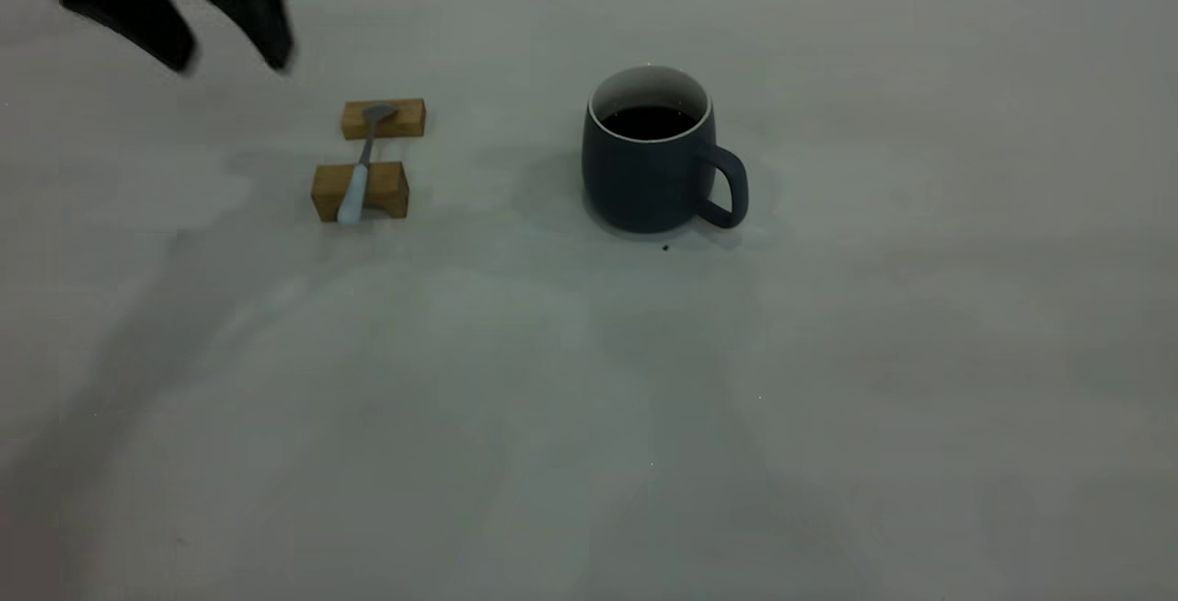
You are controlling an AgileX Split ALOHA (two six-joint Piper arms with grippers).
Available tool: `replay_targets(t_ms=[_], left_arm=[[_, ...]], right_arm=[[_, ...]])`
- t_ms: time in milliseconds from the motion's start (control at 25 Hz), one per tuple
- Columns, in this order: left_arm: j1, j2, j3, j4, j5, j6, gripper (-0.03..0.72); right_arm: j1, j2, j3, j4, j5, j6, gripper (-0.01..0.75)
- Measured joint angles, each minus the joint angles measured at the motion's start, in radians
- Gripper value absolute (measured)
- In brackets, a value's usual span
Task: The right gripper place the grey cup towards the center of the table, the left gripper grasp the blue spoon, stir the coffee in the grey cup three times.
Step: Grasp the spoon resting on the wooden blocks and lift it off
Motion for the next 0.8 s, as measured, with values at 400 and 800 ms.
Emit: replay_targets(t_ms=[400, 800], left_arm=[[-0.049, 0.231, -0.082, -0.025, -0.05, -0.03, 0.666], [-0.053, 0.321, -0.087, -0.039, -0.118, -0.039, 0.647]], right_arm=[[0.0, 0.0, 0.0, 0.0, 0.0, 0.0, 0.237], [0.0, 0.0, 0.0, 0.0, 0.0, 0.0, 0.237]])
